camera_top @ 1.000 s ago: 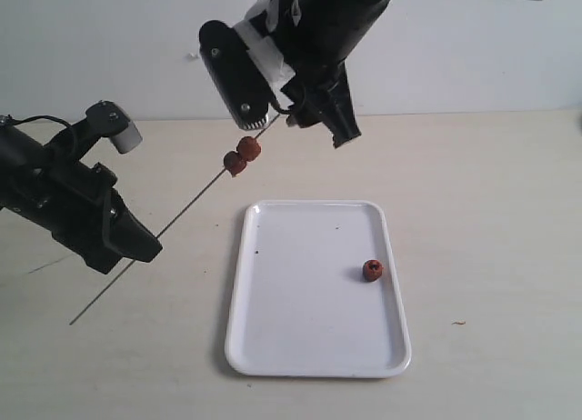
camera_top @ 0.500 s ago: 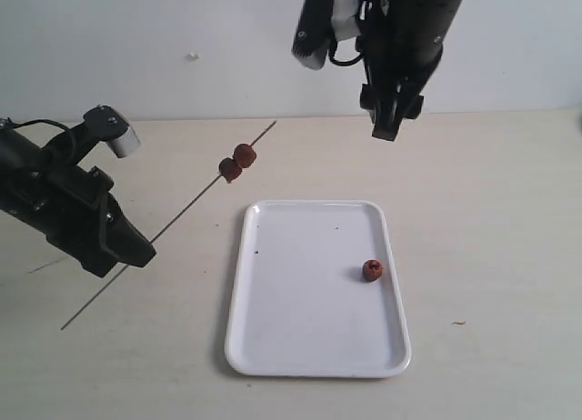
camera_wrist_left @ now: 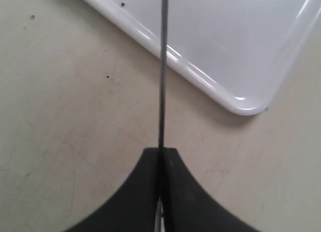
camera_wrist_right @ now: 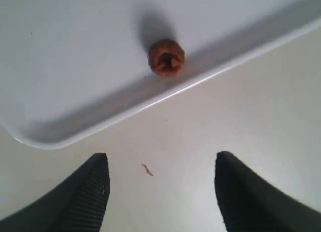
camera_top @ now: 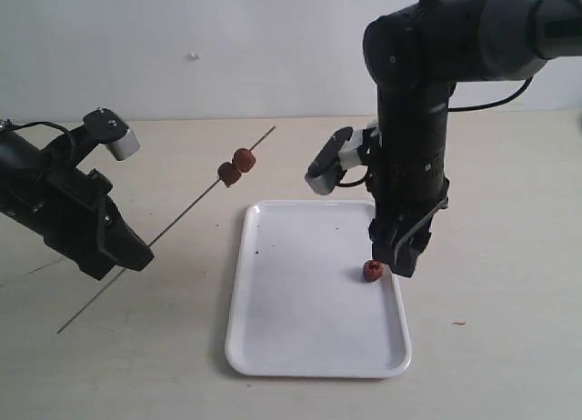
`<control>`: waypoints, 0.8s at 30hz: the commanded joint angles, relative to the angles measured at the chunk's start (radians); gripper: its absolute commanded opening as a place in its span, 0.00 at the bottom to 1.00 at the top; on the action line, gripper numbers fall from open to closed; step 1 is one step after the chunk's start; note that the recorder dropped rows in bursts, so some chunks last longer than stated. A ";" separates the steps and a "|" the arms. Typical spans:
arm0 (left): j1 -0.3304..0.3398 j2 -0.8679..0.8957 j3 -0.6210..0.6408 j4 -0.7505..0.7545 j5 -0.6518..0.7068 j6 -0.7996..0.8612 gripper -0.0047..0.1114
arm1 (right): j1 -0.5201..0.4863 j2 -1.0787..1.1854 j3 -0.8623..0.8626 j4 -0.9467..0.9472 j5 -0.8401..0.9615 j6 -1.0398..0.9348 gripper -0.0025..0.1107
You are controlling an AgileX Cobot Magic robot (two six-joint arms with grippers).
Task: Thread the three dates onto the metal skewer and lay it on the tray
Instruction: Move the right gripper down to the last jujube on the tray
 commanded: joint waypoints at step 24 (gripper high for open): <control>0.001 -0.003 -0.008 0.035 -0.010 -0.068 0.04 | -0.003 0.114 0.009 0.096 -0.288 0.133 0.52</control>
